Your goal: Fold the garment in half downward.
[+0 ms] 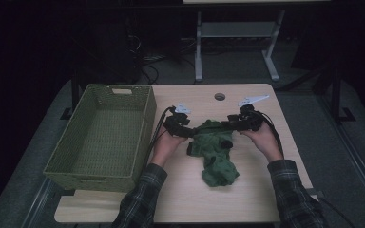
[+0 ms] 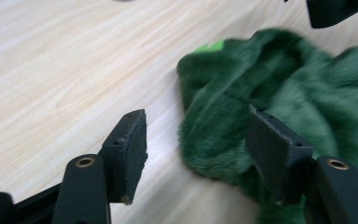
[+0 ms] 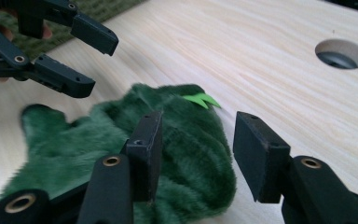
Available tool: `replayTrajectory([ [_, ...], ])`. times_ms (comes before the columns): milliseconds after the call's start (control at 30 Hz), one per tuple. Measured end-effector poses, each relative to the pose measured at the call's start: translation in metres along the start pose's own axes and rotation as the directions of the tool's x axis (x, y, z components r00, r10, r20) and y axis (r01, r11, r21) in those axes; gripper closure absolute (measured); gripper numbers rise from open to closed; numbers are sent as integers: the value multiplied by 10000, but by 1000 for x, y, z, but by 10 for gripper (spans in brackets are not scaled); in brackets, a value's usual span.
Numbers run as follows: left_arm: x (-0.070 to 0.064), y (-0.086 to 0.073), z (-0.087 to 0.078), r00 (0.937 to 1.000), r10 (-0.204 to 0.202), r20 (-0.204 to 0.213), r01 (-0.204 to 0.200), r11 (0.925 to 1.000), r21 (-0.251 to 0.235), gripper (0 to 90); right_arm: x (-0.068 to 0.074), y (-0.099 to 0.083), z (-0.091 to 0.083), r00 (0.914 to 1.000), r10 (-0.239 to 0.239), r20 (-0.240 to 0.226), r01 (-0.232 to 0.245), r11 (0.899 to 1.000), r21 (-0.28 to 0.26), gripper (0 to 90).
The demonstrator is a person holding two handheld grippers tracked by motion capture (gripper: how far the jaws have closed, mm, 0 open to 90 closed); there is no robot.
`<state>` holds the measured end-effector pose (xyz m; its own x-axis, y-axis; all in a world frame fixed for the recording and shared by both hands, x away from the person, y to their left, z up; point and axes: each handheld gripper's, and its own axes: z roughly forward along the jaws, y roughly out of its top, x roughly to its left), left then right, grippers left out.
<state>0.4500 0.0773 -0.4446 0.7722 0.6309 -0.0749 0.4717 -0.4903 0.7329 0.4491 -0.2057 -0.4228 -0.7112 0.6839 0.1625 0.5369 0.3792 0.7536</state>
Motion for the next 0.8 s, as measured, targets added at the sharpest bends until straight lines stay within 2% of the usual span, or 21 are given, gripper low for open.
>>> replayTrajectory([
  [133,5,-3,12,9998,-58,173,54,9997,246,400,-5,-3,9,10000,90,-19,-90,9996,261,530],
  [233,7,-4,21,9994,-150,322,137,9991,410,429,-8,-8,18,9997,250,8,-250,9965,800,538],
  [400,7,-5,27,9989,-173,437,149,9984,546,481,-11,-13,25,9996,271,21,-271,9924,1196,587],
  [467,7,-6,28,9989,-107,454,81,9983,572,537,-13,-14,27,9995,304,90,-313,9917,1251,652],
  [500,6,-6,29,9987,-147,490,120,9985,539,537,-13,-14,27,9995,304,90,-313,9917,1251,652],
  [600,4,-5,29,9985,-16,546,-16,9983,585,598,-16,-17,29,9995,315,92,-325,9878,1522,726],
  [800,2,-4,29,9980,144,618,-190,9971,742,771,-19,-22,31,9990,399,178,-424,9832,1774,854],
])
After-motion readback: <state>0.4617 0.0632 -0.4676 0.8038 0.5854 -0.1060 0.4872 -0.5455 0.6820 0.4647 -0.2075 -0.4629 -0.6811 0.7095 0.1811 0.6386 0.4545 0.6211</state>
